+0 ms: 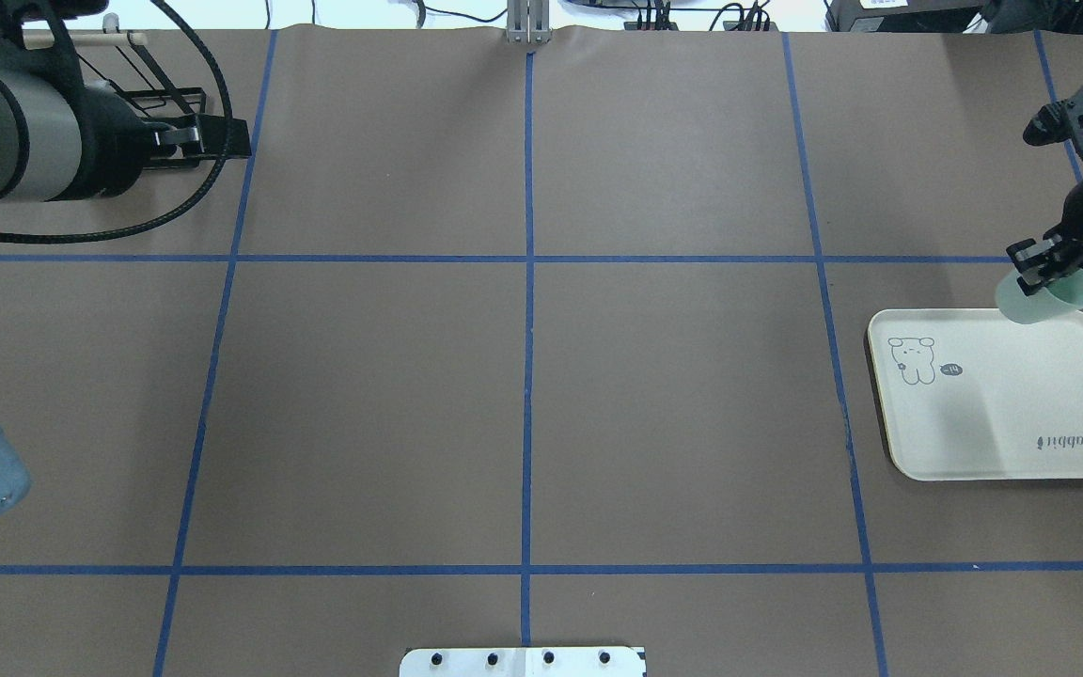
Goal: Left arm grabs green cup and hands to right arm on tray
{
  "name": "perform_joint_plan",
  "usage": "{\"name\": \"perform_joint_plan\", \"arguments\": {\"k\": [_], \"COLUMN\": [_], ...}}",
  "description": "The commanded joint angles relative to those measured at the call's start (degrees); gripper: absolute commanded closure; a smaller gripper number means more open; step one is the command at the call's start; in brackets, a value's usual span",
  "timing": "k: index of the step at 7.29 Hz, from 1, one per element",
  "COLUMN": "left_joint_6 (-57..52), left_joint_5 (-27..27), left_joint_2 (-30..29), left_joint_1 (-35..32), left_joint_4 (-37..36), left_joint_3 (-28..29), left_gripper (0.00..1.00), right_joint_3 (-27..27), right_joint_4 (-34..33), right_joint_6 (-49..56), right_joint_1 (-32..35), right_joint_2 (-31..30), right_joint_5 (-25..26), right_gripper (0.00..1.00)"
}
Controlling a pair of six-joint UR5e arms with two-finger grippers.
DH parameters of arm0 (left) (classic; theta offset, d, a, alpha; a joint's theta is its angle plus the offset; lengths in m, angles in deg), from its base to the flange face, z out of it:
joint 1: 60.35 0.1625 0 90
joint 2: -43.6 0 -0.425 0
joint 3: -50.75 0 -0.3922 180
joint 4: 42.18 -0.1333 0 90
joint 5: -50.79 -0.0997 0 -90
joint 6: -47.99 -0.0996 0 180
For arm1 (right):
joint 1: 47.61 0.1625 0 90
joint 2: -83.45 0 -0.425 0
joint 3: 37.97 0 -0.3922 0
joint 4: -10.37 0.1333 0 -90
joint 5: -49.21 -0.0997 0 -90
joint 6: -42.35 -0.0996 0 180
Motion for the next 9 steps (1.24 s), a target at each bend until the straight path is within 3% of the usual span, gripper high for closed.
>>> {"name": "perform_joint_plan", "arguments": {"k": [1, 4, 9], "left_joint_6": [-0.09, -0.08, -0.08], "left_joint_5": [0.48, 0.48, 0.48], "left_joint_2": [1.11, 1.28, 1.28], "left_joint_1": [-0.27, -0.18, -0.18], "left_joint_4": [0.12, 0.12, 0.12], "left_joint_3": [0.13, 0.40, 1.37], "left_gripper": [0.00, 0.00, 0.00], "right_joint_3": [0.99, -3.05, -7.18], "right_joint_4": [-4.14, -3.27, -3.18], "right_joint_6": [5.49, 7.36, 7.62], "right_joint_1": [-2.08, -7.43, -8.95], "right_joint_2": [-4.17, -4.20, -1.04], "right_joint_5": [1.24, 1.32, 1.58], "right_gripper": [1.00, 1.00, 1.00]}}
